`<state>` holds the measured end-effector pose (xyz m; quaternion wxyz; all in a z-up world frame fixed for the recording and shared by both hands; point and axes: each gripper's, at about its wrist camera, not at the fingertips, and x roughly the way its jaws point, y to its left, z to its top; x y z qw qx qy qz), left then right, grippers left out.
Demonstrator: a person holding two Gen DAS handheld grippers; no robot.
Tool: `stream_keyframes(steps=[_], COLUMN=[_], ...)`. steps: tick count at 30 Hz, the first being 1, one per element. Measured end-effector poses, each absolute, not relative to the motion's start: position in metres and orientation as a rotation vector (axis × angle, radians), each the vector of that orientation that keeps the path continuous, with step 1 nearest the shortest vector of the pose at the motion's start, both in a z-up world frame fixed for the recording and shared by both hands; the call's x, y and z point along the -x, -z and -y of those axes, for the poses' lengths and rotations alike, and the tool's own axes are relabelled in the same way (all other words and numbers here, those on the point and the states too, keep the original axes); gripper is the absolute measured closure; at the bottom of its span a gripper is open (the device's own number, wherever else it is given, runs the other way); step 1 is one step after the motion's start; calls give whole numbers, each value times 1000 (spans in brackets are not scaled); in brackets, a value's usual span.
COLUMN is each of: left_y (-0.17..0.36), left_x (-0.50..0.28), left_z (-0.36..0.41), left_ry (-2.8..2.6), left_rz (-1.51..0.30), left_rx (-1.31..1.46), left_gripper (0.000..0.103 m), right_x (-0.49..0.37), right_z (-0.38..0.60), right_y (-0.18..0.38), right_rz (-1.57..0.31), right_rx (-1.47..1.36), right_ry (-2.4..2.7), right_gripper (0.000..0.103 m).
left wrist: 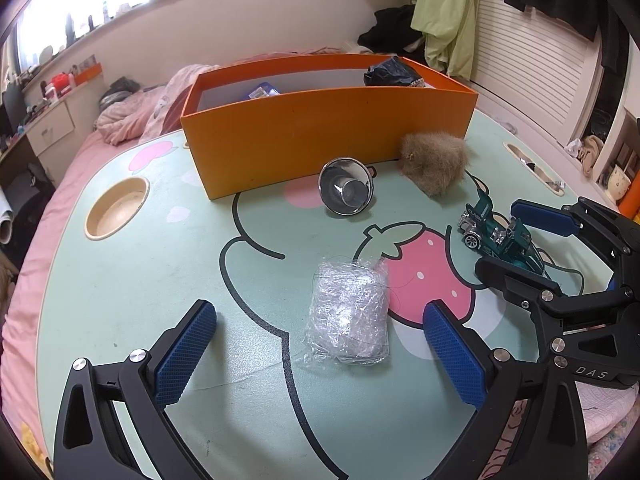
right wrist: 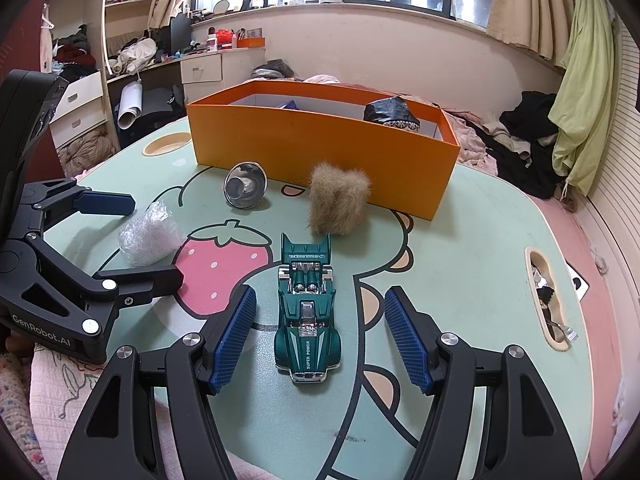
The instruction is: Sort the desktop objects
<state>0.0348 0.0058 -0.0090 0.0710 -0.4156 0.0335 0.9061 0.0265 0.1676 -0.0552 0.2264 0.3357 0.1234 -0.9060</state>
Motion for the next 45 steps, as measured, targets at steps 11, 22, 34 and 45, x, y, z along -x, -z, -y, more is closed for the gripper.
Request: stream_keyframes(steps=[11, 22, 34, 45], left_y=[7, -13, -9, -9], left_x=[-39, -53, -50, -49], left_z=[-5, 5, 6, 7], left_ry=[-2737, -2798, -2795, -2797], left_rz=[-101, -52, -15, -15], left_rx=[1214, 988, 996, 995], left_gripper=[23, 72, 72, 72], right_x=[-26, -23, -29, -30], right_z=[-166, -170, -166, -164], right_y=[56, 57, 55, 55], right_rz=[-341, -314, -412, -433], right_rx=[-938, -961, -918, -905], right_ry=[2498, 2485, 2521, 2526], right_gripper=[31, 27, 27, 27])
